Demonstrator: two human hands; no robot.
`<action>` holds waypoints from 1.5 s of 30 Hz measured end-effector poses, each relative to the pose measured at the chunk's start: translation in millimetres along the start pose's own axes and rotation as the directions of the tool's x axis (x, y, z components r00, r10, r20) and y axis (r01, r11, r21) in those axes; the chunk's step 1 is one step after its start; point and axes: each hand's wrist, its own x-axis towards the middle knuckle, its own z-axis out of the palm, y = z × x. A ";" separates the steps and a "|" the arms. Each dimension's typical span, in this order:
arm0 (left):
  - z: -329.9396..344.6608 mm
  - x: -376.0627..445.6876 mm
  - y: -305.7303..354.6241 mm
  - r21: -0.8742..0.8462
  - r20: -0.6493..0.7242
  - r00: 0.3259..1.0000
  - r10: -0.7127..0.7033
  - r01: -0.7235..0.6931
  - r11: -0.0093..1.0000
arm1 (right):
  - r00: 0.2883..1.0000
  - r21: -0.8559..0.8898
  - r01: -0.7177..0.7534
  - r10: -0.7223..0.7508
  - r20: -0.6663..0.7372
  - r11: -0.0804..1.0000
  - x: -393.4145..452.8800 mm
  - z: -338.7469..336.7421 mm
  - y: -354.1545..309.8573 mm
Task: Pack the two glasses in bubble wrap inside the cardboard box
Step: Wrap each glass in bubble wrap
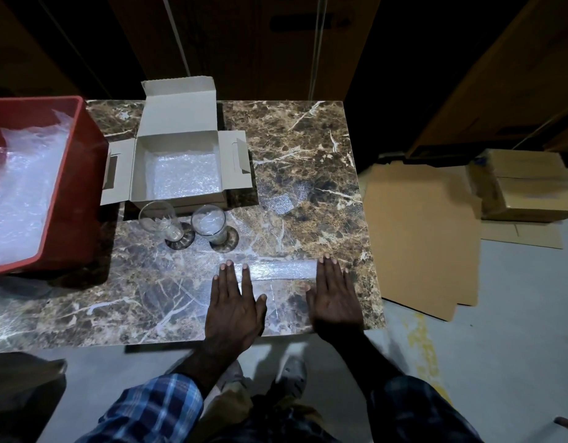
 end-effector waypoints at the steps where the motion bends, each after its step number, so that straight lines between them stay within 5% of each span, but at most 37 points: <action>1: 0.0 -0.1 -0.8 0.002 0.002 1.000 0.000 0.000 1.000 | 1.000 0.008 -0.015 0.015 0.016 1.000 0.9 -1.7 0.2; 19: -0.1 24.6 10.3 -0.087 0.045 0.990 0.136 -0.131 0.988 | 0.996 0.000 -0.060 0.060 -0.059 0.998 1.8 -3.0 -17.1; 25: 4.4 25.0 9.3 -0.098 0.047 0.994 0.099 -0.094 0.991 | 0.987 0.049 0.151 -0.153 0.046 0.987 12.8 -3.0 -52.9; 31: 7.4 26.6 9.5 -0.169 0.007 0.998 0.056 -0.054 0.984 | 0.977 0.089 0.182 -0.190 0.091 0.979 13.5 5.2 -50.6; 37: 2.4 37.9 -7.5 -0.228 -0.006 0.976 -0.219 0.212 0.951 | 0.994 0.104 -0.043 0.032 0.107 0.994 10.9 -6.1 -22.6; 41: 2.5 31.5 -23.7 -0.213 -0.032 0.980 -0.194 0.183 0.960 | 0.984 0.099 -0.171 0.164 0.073 0.980 14.3 -9.5 -16.2; 45: 3.9 21.8 -24.5 -0.229 -0.055 0.983 -0.175 0.158 0.961 | 0.996 0.075 -0.065 0.060 0.062 0.995 13.9 -12.4 -37.7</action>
